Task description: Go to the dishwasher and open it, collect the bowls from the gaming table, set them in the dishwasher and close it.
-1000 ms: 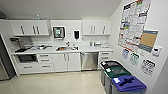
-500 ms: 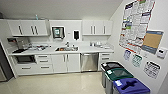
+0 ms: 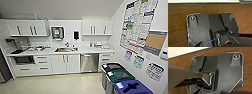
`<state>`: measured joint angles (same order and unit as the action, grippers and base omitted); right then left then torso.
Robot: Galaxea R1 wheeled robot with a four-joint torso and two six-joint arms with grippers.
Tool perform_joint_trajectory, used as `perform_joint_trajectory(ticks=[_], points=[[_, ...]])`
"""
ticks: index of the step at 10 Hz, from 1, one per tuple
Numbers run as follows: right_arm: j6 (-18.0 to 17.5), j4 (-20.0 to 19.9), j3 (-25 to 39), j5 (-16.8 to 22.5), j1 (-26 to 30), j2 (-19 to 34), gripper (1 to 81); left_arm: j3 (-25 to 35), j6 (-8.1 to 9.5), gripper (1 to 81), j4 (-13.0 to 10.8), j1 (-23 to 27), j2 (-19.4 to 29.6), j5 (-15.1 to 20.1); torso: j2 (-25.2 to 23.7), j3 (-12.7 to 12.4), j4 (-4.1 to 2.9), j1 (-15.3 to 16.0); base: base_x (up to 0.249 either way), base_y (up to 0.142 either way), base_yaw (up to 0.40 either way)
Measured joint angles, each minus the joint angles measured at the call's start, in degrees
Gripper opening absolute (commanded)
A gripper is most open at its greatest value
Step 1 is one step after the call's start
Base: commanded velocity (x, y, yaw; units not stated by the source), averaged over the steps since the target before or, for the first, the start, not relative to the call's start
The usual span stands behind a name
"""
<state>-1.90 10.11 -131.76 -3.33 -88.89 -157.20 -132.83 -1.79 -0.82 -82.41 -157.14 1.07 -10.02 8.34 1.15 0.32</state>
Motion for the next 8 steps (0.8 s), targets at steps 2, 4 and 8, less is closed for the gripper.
perform_joint_trajectory(ticks=[2,4,8], points=[[0.01,0.0,0.0,0.0,0.02,0.0,81.1,0.0,0.0,81.1,0.0,0.02,0.0,0.0,0.0,0.0,0.0,0.0,0.093,0.0,0.0],[0.01,0.0,0.0,0.02,0.0,0.04,81.1,0.0,0.0,81.1,0.0,0.02,-0.02,0.0,0.0,0.0,0.0,0.0,0.093,0.0,0.0],[0.01,0.0,0.0,0.02,0.0,-0.02,81.1,0.0,0.0,81.1,0.0,0.02,0.0,0.0,0.0,0.0,0.0,0.0,0.093,0.0,0.0]])
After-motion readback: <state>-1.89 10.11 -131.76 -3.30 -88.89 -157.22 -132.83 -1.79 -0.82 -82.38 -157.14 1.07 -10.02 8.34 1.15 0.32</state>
